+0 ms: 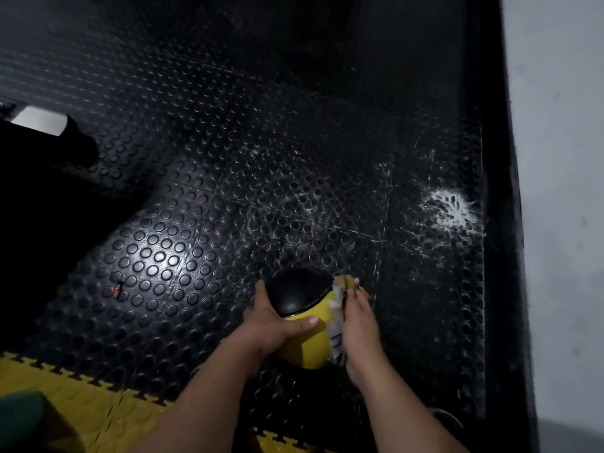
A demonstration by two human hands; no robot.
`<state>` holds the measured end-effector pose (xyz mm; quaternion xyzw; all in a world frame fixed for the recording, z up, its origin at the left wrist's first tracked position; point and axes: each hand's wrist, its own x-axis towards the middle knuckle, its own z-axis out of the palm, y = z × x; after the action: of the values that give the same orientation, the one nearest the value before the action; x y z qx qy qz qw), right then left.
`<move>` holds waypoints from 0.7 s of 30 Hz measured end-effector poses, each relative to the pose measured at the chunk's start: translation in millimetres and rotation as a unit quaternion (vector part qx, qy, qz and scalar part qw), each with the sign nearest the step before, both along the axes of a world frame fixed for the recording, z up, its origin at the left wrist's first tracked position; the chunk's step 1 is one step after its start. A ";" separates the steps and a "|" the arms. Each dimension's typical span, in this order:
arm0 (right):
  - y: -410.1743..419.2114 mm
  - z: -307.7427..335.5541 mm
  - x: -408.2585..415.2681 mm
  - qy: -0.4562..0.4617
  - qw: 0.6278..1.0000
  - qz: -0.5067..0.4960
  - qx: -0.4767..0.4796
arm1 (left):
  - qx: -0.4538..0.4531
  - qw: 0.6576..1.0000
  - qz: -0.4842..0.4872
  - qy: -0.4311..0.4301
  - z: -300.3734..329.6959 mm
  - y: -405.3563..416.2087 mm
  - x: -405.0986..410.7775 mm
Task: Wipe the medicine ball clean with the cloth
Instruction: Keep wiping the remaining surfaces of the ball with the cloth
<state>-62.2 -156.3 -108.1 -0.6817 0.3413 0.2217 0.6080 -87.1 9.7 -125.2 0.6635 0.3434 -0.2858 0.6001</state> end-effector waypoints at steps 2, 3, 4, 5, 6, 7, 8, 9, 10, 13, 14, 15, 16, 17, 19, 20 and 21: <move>-4.2 1.3 20.6 0.076 0.997 -0.017 -0.008 | 0.013 1.000 -0.002 -0.001 -1.1 -5.0 0.4; 2.2 6.1 23.2 0.067 0.997 0.012 -0.044 | 0.021 1.000 0.000 -0.004 7.2 -7.9 1.5; 12.0 8.6 20.9 0.019 0.991 0.073 -0.114 | 0.032 0.999 0.003 -0.007 9.3 -9.1 3.6; 22.6 15.4 12.8 -0.034 0.972 0.150 -0.180 | 0.039 0.999 -0.001 0.001 11.4 -9.9 4.7; 32.8 25.1 1.9 -0.079 0.945 0.221 -0.228 | 0.045 0.999 -0.009 0.007 12.1 -9.4 4.3; 38.5 32.9 -5.7 -0.097 0.926 0.259 -0.257 | 0.048 0.999 -0.017 0.008 11.6 -8.8 3.6; 38.7 37.0 -4.6 -0.098 0.919 0.274 -0.265 | 0.052 0.998 -0.018 0.003 11.1 -9.0 3.3; 32.5 32.5 3.7 -0.085 0.918 0.279 -0.268 | 0.058 0.998 -0.016 0.001 13.0 -10.6 2.1; 23.7 24.9 15.8 -0.062 0.924 0.274 -0.259 | 0.063 0.998 -0.015 -0.005 17.0 -14.5 1.0; 7.2 16.0 57.2 0.053 0.931 0.271 -0.237 | 0.082 0.996 -0.027 0.002 20.6 -28.1 -1.1; 9.4 20.4 61.2 0.071 0.929 0.278 -0.234 | 0.088 0.996 -0.033 0.006 20.1 -30.3 -1.2; 13.2 20.6 58.0 0.060 0.927 0.282 -0.241 | 0.093 0.995 -0.036 0.005 20.9 -30.1 -0.9; 21.4 25.4 48.8 0.027 0.914 0.309 -0.262 | 0.092 0.995 -0.036 0.006 21.8 -27.4 -1.1; 29.5 31.3 35.6 -0.011 0.891 0.346 -0.293 | 0.085 0.996 -0.031 0.006 22.2 -23.3 -1.4; 32.8 38.8 14.3 -0.075 0.864 0.386 -0.315 | 0.069 0.997 -0.031 0.000 20.6 -18.3 -3.9; 27.9 34.9 16.6 -0.075 0.874 0.376 -0.298 | 0.070 0.997 -0.034 -0.007 21.5 -18.3 -6.2; 20.8 30.1 26.5 -0.047 0.900 0.345 -0.263 | 0.075 0.996 -0.038 -0.015 23.0 -19.6 -8.6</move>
<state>-35.7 -135.5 -78.0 -0.9014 0.1019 0.2876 0.3071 -95.7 -9.9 -102.2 0.7235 0.3299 -0.2716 0.5422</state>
